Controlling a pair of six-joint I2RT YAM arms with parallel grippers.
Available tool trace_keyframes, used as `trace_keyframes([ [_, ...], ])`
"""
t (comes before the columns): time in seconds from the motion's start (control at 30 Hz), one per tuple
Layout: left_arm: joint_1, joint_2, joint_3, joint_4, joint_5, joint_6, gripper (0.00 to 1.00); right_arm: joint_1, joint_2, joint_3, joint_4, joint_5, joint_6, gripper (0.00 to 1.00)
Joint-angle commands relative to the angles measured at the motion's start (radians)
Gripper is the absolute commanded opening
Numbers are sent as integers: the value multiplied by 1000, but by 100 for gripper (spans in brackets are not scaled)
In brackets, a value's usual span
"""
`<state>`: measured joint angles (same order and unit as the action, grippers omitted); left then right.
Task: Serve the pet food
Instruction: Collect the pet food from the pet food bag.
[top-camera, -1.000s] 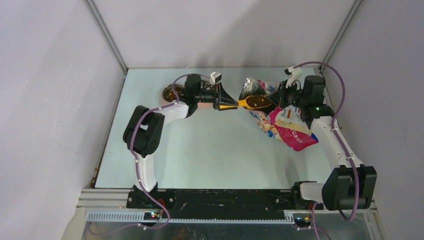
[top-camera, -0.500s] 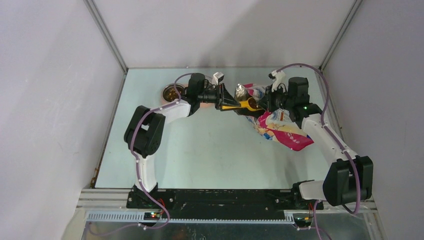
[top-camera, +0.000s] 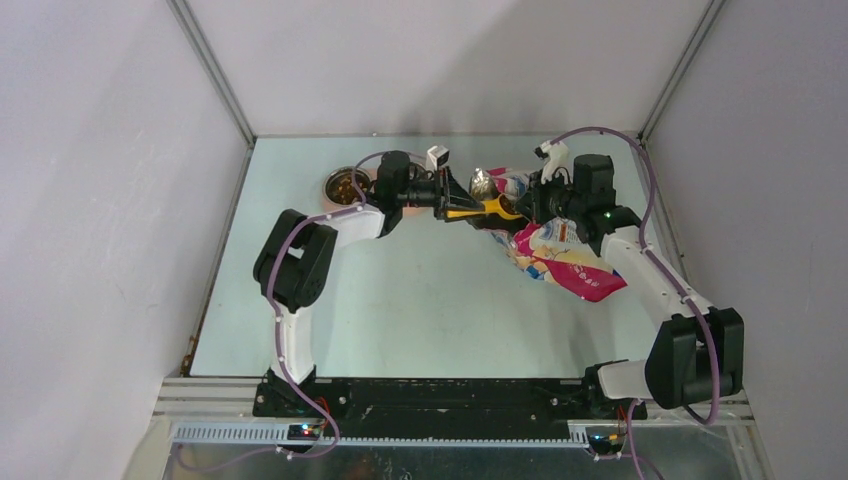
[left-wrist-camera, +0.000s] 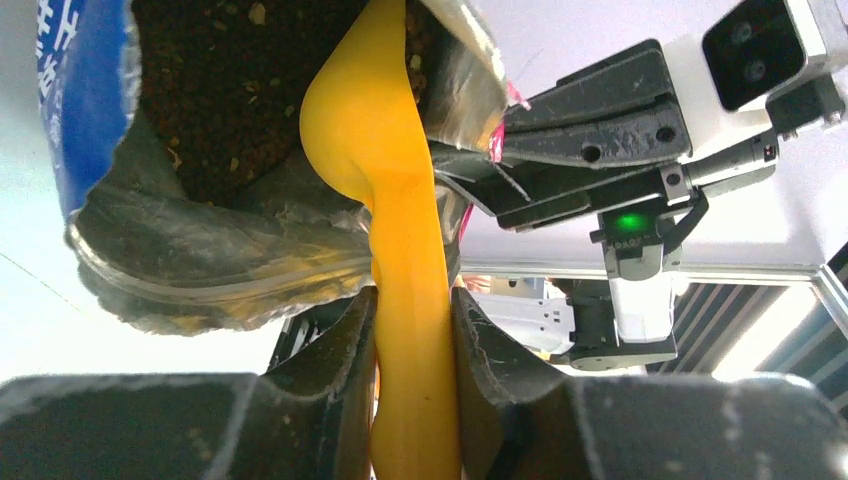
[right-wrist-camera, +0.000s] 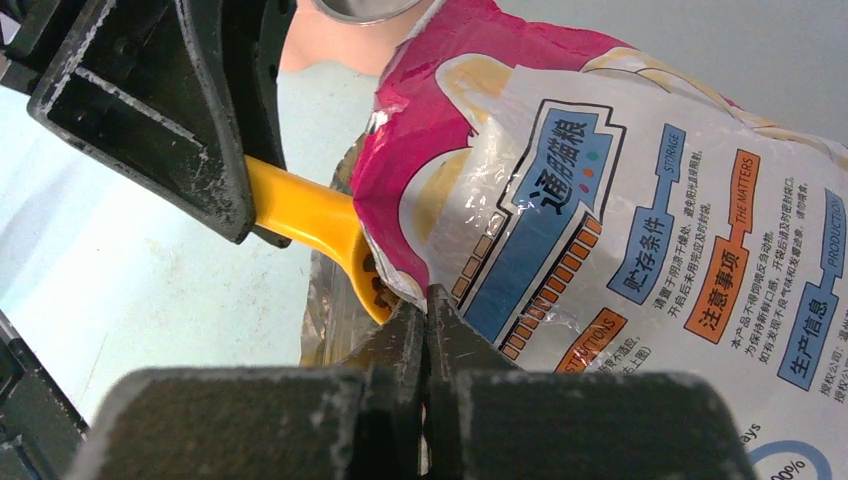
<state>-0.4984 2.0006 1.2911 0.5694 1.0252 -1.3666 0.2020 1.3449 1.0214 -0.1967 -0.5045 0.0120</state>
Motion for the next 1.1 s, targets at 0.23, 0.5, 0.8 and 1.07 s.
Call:
trace_keyframes([
  [0.23, 18, -87, -35, 261, 98, -111, 0, -93, 43, 11, 58, -44, 45, 0],
  [0.5, 25, -81, -50, 432, 120, -236, 0, -132, 58, 11, 64, -64, 69, 0],
  [0.8, 36, -100, -75, 488, 132, -286, 0, -176, 50, 11, 65, -84, 87, 0],
  [1.07, 55, -126, -96, 406, 132, -212, 0, -228, 12, 11, 67, -135, 100, 0],
])
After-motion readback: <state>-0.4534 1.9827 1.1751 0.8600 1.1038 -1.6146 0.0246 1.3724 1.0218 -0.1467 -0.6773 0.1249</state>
